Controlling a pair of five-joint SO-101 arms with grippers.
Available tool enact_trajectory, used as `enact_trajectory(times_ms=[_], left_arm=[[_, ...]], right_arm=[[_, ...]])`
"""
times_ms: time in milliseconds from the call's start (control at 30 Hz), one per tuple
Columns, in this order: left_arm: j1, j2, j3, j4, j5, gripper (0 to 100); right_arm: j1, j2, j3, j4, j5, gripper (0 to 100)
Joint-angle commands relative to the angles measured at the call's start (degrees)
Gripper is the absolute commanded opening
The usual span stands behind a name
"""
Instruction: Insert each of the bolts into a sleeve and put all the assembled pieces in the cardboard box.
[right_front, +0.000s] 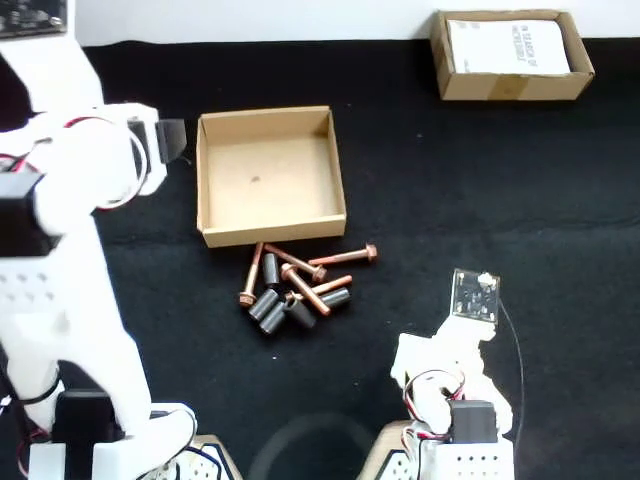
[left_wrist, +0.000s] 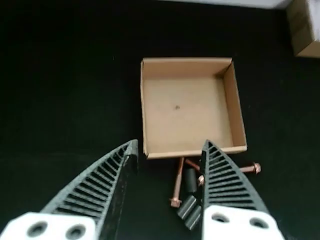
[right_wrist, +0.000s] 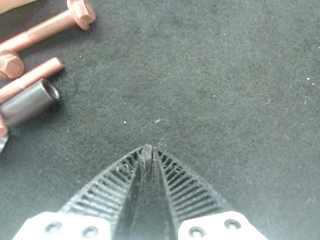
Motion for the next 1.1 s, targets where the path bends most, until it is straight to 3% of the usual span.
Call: enact_trajectory(times_ms=[0, 433, 533, 833, 900, 1000, 1067], left_arm=[[1.1, -0.13, 4.62, 0.0, 0.09, 21], [1.01, 1.36, 22.37, -1.67, 0.0, 21], [2.07, 1.36, 30.55, -6.42, 0.0, 21], [2.77, 1.36, 51.47, -22.68, 0.0, 21], [2.77, 1.45, 54.73, -25.32, 0.0, 21], [3.3, 1.54, 59.38, -29.89, 0.09, 20], [4.18, 1.54, 62.99, -34.11, 0.09, 20]], right_arm=[[0.48, -0.66, 7.16, 0.22, 0.44, 0.8], [0.4, -0.66, 7.16, 0.22, 0.44, 0.8], [0.4, -0.66, 7.16, -1.63, 0.26, 1.2], [4.18, -0.57, 5.05, -19.65, 0.62, 1.2], [2.68, -0.22, 3.65, -21.05, 4.4, 1.3], [1.19, -0.13, 1.27, -21.23, 21.27, 1.3], [0.31, -0.04, 0.04, -20.97, 27.52, 1.3]])
